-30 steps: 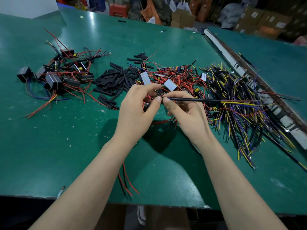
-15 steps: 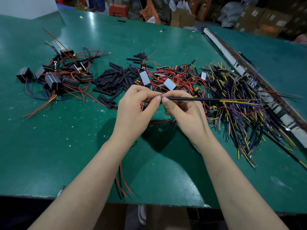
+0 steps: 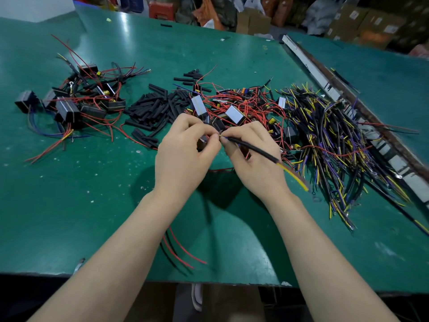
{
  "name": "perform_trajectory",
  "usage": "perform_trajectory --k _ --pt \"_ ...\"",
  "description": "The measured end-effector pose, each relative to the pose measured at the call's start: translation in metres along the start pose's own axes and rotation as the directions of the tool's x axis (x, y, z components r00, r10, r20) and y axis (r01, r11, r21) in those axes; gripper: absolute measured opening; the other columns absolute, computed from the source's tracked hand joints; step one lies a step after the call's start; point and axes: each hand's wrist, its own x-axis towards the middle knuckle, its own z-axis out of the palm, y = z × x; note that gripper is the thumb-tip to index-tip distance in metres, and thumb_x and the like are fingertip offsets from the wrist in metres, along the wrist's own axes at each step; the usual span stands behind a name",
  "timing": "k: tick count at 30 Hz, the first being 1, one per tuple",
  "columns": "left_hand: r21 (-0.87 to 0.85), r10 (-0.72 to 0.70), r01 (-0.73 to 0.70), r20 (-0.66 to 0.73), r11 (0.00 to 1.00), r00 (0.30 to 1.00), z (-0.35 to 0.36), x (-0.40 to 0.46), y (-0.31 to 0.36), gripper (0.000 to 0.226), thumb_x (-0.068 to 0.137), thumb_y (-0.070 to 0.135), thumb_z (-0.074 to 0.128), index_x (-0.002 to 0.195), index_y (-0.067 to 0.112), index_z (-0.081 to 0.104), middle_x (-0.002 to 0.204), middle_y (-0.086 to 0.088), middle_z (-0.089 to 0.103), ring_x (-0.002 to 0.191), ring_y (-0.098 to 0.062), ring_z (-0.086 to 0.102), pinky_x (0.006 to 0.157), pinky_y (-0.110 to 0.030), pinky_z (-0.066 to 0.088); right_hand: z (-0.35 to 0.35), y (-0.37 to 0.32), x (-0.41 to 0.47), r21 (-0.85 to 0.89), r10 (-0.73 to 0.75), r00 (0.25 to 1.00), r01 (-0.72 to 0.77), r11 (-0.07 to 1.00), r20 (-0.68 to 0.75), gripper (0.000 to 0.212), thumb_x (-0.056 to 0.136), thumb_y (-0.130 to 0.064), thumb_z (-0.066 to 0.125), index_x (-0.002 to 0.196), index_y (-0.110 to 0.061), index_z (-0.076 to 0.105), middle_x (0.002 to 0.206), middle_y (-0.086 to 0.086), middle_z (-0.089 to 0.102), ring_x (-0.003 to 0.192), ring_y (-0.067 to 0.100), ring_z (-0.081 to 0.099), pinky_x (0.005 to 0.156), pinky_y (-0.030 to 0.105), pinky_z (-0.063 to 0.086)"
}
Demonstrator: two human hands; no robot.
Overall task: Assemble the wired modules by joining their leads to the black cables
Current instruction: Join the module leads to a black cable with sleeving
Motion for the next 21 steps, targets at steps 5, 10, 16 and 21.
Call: perform_trajectory --k 5,10,16,21 --pt "0.219 0.015 -0.048 0.149 0.975 0.989 -0.007 0.012 0.000 0.014 0.086 0.025 0.060 0.088 0.017 0.071 0.097 0.003 0.057 0.083 -0.025 0.058 0.070 -0.039 0.049 0.001 -0.002 -0.003 -0.062 -0.009 0.999 0.006 0.998 -0.050 0.013 0.088 -0.023 0.067 0.099 -0.021 0.074 0.092 -0.003 0.054 0.076 0.016 0.056 0.060 0.040 0.049" --pt "0.311 0.288 -0.420 0.391 0.853 0.874 -0.023 0.027 -0.006 0.027 0.087 0.026 0.050 0.085 0.008 0.071 0.097 -0.007 0.060 0.067 -0.034 0.058 0.058 -0.036 0.044 0.005 0.003 -0.002 0.000 0.054 0.996 -0.054 0.999 0.066 0.014 0.090 -0.023 0.065 0.101 -0.017 0.072 0.100 0.000 0.053 0.080 0.014 0.052 0.062 0.044 0.050" --pt "0.268 0.455 -0.707 0.607 0.654 0.651 -0.034 0.034 -0.017 0.027 0.089 0.024 0.047 0.081 0.010 0.068 0.092 -0.006 0.063 0.072 -0.026 0.062 0.062 -0.039 0.043 0.000 0.005 0.002 0.082 0.076 0.953 -0.105 0.991 0.294 0.011 0.089 -0.019 0.063 0.094 -0.011 0.068 0.104 0.009 0.050 0.096 0.015 0.050 0.085 0.035 0.047" --pt "0.248 0.506 -0.715 0.559 0.653 0.657 -0.036 0.036 -0.020 0.027 0.091 0.026 0.046 0.082 0.012 0.067 0.094 -0.005 0.063 0.076 -0.025 0.062 0.064 -0.039 0.043 -0.003 0.005 0.004 0.113 0.109 0.940 -0.153 0.982 0.324 0.007 0.090 -0.006 0.063 0.093 -0.010 0.067 0.103 0.008 0.050 0.104 0.018 0.049 0.093 0.027 0.040"
